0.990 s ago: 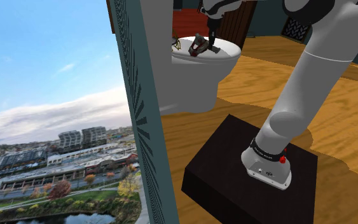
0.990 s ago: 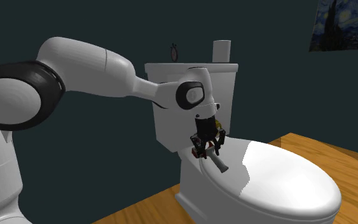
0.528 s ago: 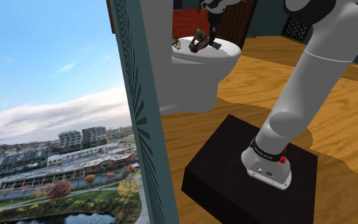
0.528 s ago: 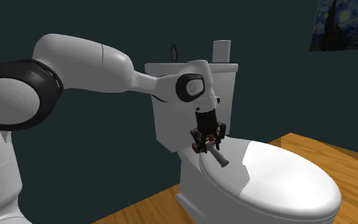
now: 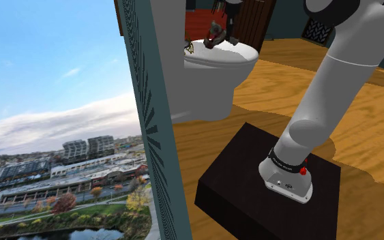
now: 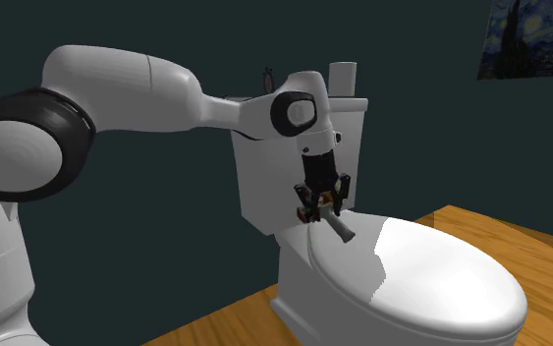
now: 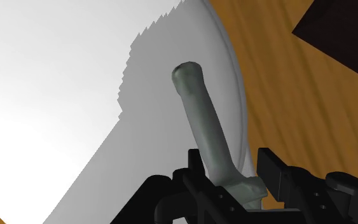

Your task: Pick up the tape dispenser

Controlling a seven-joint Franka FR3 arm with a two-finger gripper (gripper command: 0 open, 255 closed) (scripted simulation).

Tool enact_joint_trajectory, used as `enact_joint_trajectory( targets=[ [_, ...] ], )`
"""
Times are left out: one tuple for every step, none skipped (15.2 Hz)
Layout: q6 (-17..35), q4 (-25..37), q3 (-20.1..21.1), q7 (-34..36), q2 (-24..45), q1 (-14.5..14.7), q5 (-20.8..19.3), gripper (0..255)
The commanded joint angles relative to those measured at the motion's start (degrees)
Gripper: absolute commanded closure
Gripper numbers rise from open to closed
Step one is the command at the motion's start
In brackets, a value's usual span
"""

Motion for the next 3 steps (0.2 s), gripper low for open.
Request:
enact_joint_trajectory(
  targets=[
    [-1.6, 1.7, -0.1, -0.3, 0.1, -0.1, 0.1, 255],
    [-1.7, 1.8, -0.1, -0.3, 0.1, -0.1, 0.1, 255],
    [-1.7, 1.8, -0.1, -0.3, 0.1, -0.1, 0.1, 255]
  ],
)
